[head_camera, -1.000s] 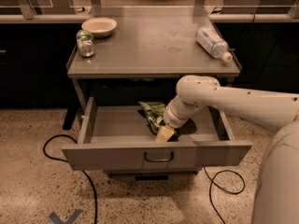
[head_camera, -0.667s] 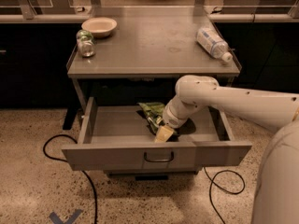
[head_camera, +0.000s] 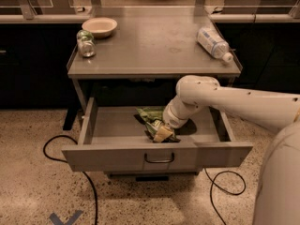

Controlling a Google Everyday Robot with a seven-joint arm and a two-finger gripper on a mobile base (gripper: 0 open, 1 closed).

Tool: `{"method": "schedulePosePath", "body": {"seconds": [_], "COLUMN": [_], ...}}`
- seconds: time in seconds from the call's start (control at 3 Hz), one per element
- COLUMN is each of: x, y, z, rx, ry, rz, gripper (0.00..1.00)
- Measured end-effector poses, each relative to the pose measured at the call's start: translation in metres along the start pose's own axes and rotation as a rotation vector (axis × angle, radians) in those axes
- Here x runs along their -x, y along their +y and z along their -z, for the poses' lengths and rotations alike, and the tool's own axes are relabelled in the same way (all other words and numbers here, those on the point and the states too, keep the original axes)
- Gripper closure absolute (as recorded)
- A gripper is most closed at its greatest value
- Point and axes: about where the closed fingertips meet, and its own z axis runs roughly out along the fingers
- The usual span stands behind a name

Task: Pick green jalapeno chip bag from top drawer and place on counter

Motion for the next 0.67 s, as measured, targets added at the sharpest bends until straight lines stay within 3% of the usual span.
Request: {"method": "schedulePosePath", "body": {"seconds": [0.67], "x": [0.0], "y": [0.0], "z": [0.0], "rx": [0.0], "ry": [0.0], "rz": [0.0], "gripper": [0.89]}}
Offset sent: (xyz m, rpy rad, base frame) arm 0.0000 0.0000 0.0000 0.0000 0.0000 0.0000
